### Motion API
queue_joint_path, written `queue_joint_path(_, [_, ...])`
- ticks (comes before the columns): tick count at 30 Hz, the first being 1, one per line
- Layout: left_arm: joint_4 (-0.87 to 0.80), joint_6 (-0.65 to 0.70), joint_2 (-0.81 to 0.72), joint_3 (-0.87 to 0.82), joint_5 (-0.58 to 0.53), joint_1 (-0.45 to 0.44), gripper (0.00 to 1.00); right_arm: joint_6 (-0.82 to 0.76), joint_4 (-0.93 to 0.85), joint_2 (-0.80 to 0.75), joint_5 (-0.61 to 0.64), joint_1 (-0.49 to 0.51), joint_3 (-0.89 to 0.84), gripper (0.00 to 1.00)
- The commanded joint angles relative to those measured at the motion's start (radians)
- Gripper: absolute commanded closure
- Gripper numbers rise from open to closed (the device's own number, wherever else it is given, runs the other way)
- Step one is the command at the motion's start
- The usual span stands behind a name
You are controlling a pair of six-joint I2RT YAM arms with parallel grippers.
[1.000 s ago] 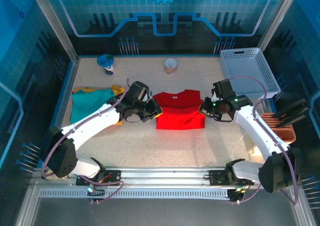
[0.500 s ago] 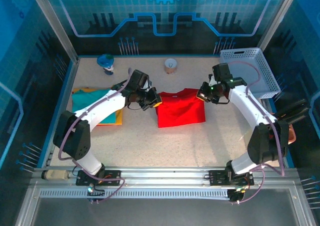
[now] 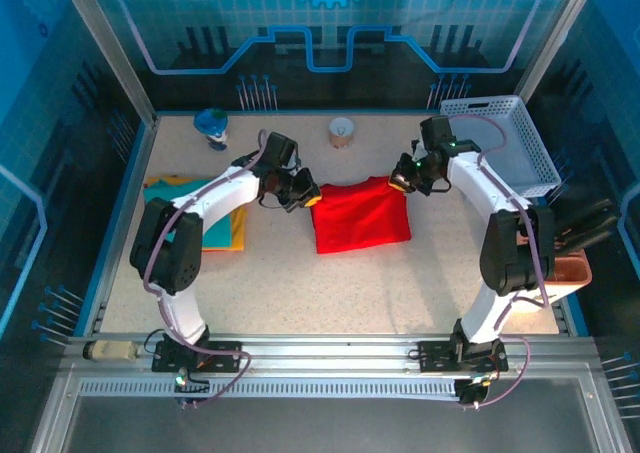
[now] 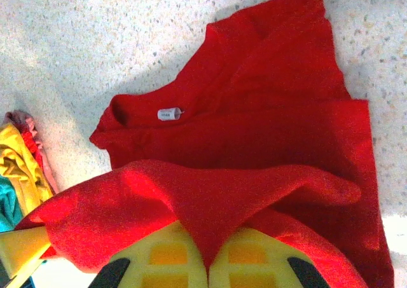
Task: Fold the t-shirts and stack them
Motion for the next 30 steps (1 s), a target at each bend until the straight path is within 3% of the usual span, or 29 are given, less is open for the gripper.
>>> queue_joint_path(1, [0.022, 0.036, 0.062, 0.055, 0.027, 0.031, 0.82, -0.012, 0.062, 0.075, 0.012, -0.022, 0.048, 0.78])
queue_joint_path(2, [0.018, 0.05, 0.09, 0.081, 0.026, 0.046, 0.72, -0.004, 0.08, 0.111, 0.012, -0.033, 0.071, 0.58])
queue_joint_path(3, [0.013, 0.058, 0.117, 0.107, 0.036, 0.065, 0.65, 0.001, 0.084, 0.151, -0.003, -0.043, 0.104, 0.45])
queue_joint_path(6, [-0.024, 0.084, 0.18, 0.205, 0.077, 0.115, 0.55, 0.013, 0.06, 0.225, -0.042, -0.05, 0.187, 0.35])
queue_joint_path(9, [-0.076, 0.126, 0.155, 0.253, 0.078, 0.123, 0.53, -0.005, 0.079, 0.175, -0.022, -0.034, 0.148, 0.23])
queue_joint_path(14, [-0.127, 0.173, 0.083, 0.217, 0.063, 0.102, 0.51, -0.006, 0.129, 0.045, -0.05, -0.003, 0.009, 0.22])
queue_joint_path(19, [-0.008, 0.101, 0.05, 0.137, 0.135, 0.048, 0.54, 0.047, 0.215, -0.071, -0.111, 0.069, -0.137, 0.22])
queue_joint_path(25, [0.085, 0.06, 0.186, 0.205, 0.187, -0.03, 0.55, 0.121, 0.402, -0.152, -0.154, 0.116, -0.345, 0.22])
queue_joint_path(30, [0.193, 0.036, 0.313, 0.246, 0.237, -0.026, 0.56, 0.117, 0.61, -0.183, -0.18, 0.114, -0.555, 0.23])
